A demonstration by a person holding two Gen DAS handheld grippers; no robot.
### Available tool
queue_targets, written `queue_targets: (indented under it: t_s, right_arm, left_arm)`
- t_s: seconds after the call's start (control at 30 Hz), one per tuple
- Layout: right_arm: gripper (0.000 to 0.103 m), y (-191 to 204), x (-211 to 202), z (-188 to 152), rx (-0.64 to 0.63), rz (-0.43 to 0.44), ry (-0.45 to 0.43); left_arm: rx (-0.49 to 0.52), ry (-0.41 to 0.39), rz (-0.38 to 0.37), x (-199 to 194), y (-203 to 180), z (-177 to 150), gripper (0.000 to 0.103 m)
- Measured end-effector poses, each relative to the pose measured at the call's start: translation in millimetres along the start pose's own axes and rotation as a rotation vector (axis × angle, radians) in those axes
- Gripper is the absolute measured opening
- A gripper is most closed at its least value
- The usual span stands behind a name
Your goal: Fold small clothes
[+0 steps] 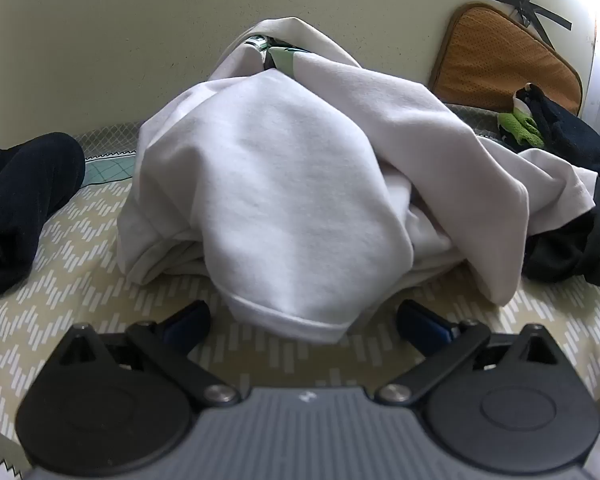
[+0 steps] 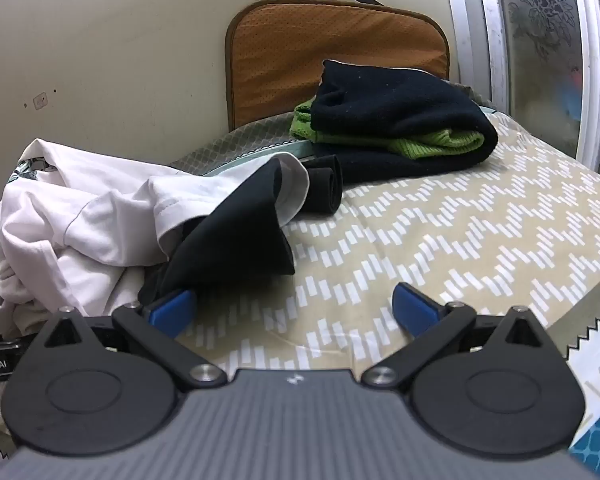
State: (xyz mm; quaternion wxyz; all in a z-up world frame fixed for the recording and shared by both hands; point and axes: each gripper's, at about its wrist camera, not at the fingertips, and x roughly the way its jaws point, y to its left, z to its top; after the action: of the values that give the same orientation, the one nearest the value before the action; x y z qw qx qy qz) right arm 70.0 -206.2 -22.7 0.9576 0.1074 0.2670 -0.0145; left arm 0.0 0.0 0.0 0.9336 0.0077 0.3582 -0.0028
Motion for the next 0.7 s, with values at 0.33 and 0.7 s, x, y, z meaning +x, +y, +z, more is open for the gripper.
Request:
queue_targets:
  t_s: [0.33,0.7]
  right_arm:
    - [0.103,0,0,0,-0.003,-0.002,0.001]
    - [0.103,-10,-4,1,0.055,0.051,-0.018]
  left_arm:
    - [-0.003,-0.001,0.0,0,0,0,0.103]
    - [0.0,0.007,0.001,0,0,1,0.103]
